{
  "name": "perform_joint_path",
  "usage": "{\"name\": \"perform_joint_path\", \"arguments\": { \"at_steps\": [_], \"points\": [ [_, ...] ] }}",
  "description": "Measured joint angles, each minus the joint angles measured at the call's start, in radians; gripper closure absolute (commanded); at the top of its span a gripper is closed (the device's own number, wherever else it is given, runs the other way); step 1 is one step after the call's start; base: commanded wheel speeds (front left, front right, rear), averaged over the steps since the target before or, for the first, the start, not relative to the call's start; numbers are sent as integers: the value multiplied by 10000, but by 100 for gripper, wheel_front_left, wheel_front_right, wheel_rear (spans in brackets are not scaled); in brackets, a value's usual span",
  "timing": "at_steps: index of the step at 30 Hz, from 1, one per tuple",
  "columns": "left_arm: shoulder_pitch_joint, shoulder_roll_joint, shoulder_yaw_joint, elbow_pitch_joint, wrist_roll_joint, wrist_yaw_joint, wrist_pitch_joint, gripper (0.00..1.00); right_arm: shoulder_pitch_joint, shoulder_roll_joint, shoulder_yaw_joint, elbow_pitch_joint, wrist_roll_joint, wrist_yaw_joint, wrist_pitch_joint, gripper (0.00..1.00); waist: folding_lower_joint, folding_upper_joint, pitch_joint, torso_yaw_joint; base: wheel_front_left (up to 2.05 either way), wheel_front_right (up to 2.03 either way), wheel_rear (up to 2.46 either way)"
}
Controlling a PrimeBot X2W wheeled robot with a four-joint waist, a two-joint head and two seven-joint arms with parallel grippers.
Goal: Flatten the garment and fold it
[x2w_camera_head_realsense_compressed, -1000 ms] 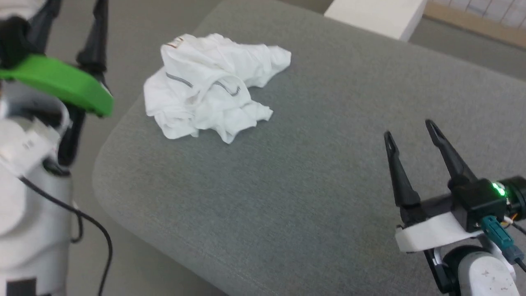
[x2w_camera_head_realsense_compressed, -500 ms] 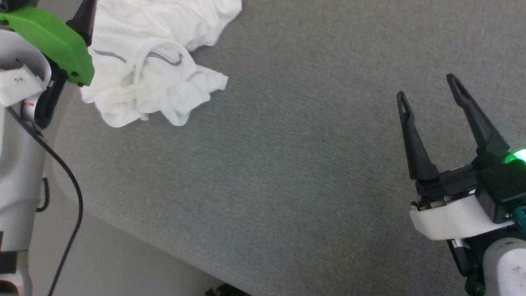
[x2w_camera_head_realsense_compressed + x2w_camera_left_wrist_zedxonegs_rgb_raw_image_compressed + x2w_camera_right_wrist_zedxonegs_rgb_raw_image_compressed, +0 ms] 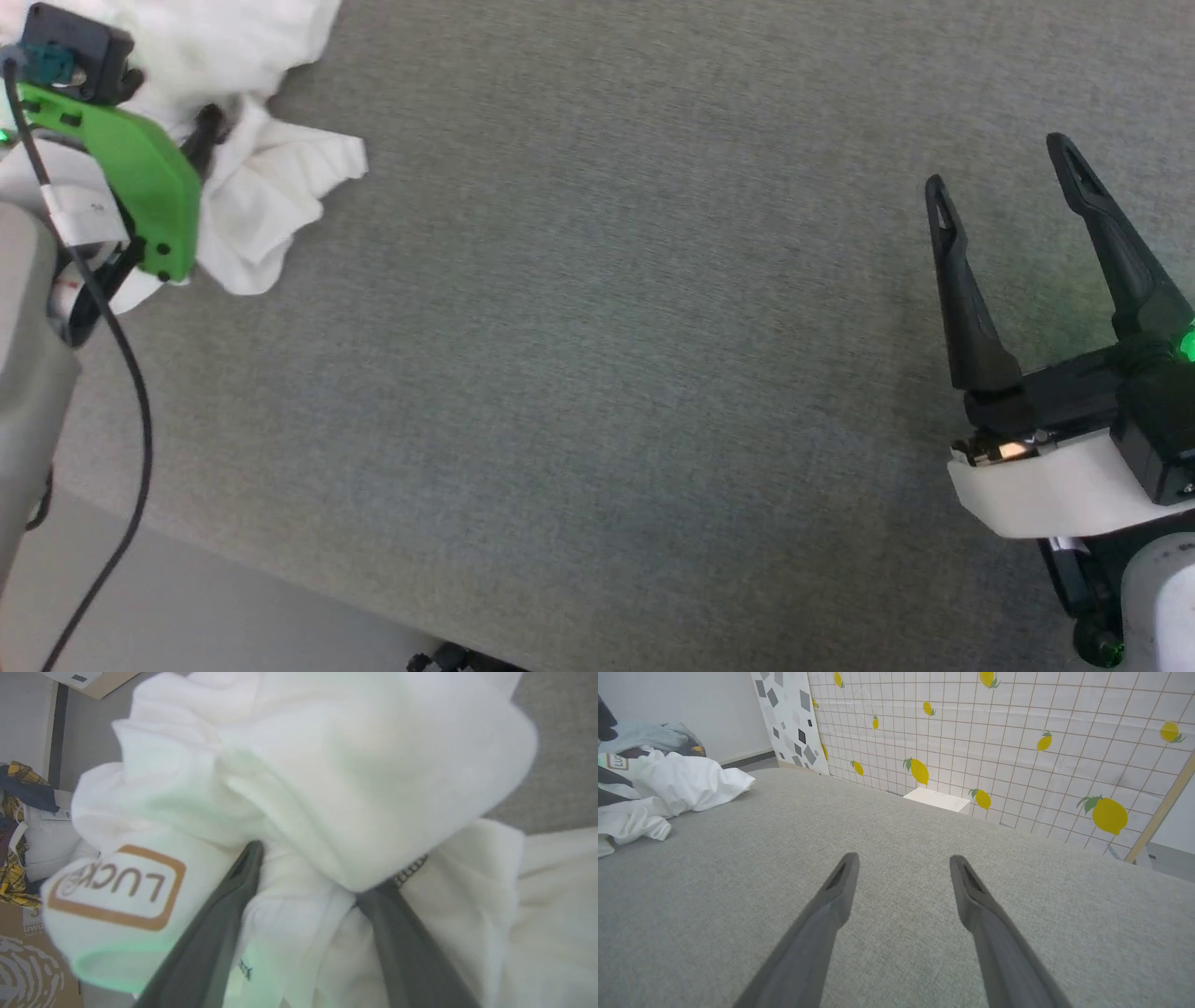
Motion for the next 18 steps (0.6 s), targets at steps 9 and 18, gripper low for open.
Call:
{"name": "perform_joint_path", "arguments": {
  "at_steps": [9, 18],
  "points": [
    [-306, 100, 293, 1218, -907, 6, -972, 100, -111, 153, -86, 303, 102, 0, -303, 0, 0, 0, -15, -376, 0, 0, 0],
    [-937, 744, 924, 1430, -1348, 4, -1306, 100, -84, 593, -173, 1231, 462, 0, -1152, 0, -1, 0, -1242, -471, 0, 0, 0]
  ]
}}
